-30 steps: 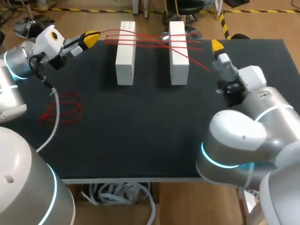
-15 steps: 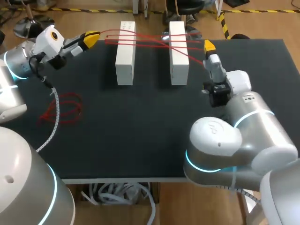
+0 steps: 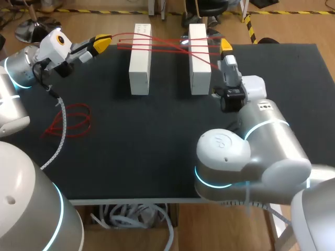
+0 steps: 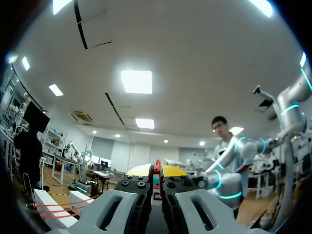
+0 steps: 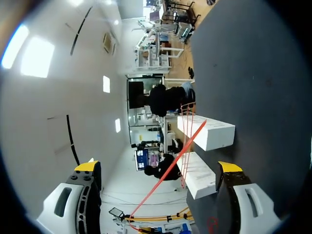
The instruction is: Grab the tape and strap the tape.
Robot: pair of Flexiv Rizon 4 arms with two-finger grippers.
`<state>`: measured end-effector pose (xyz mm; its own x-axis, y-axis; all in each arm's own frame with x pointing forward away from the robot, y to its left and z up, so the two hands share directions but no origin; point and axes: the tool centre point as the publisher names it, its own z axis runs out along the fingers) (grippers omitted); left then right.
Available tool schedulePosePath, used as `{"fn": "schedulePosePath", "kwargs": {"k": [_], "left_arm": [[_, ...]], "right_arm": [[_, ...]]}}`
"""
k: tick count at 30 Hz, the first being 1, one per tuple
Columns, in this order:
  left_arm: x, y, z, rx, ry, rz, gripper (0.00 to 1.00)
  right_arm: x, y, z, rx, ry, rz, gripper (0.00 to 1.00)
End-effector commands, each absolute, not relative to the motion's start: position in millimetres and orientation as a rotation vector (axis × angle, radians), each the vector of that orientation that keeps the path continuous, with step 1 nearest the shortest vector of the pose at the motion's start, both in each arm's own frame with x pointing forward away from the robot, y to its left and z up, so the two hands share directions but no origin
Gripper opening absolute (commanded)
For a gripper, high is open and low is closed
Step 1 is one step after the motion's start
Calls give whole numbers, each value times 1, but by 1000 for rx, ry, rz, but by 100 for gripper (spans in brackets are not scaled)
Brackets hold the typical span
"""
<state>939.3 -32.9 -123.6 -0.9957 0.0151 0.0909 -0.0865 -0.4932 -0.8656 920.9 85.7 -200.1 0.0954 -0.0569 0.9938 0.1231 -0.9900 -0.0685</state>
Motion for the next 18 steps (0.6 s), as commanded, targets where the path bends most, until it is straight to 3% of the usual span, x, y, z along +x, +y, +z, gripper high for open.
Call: {"fn": "schedulePosePath", "kwargs": {"k": [1,18], "left_arm": [[938,-33,-124,112,-1550,2665,0],[938,-33,-124,112,-1550,2665,0]], "right_arm": [[927,94,-200,-2230,11,-2063,100],[934,91,-197,-2190,-84,-2067,100]]}}
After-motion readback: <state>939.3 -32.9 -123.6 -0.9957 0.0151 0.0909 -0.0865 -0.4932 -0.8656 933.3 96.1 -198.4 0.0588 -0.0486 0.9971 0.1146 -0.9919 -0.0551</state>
